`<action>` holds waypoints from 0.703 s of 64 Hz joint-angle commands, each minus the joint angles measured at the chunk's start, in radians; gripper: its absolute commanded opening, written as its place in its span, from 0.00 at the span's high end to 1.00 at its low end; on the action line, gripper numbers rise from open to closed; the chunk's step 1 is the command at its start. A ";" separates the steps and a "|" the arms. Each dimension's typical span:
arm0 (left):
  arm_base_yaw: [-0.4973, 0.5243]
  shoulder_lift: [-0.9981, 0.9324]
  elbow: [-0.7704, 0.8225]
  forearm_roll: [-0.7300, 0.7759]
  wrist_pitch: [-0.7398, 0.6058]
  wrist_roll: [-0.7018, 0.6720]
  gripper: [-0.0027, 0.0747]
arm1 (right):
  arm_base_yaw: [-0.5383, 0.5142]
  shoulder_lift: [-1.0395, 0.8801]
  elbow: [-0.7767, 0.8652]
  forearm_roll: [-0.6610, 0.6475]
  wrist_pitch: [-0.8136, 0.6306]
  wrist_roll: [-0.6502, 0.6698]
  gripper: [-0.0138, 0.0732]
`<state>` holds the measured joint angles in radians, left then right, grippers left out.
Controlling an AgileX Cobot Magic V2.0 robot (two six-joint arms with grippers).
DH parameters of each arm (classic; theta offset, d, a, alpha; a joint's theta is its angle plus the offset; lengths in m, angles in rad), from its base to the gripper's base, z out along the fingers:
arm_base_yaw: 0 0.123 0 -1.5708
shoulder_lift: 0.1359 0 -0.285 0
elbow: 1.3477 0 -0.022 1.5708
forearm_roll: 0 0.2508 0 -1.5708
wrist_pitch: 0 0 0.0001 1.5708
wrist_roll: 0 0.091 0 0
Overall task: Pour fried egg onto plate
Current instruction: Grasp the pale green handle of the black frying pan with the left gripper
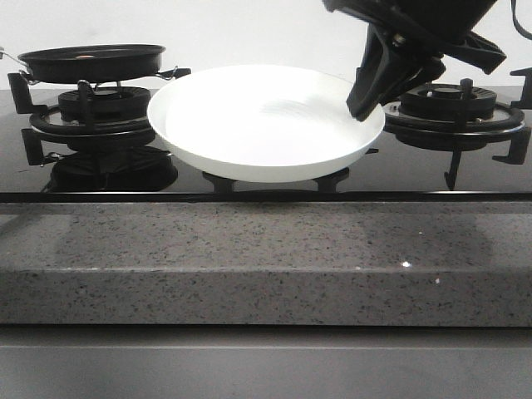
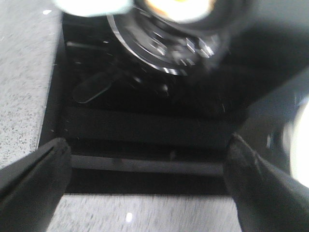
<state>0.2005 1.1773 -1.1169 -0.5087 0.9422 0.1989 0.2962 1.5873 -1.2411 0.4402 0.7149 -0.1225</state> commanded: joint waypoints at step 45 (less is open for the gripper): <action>0.236 0.394 -0.033 -0.997 0.028 0.239 0.15 | -0.001 -0.037 -0.022 0.012 -0.040 -0.010 0.91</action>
<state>0.4428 1.5760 -1.1176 -1.3855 0.9484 0.4316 0.2962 1.5873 -1.2411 0.4418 0.7149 -0.1225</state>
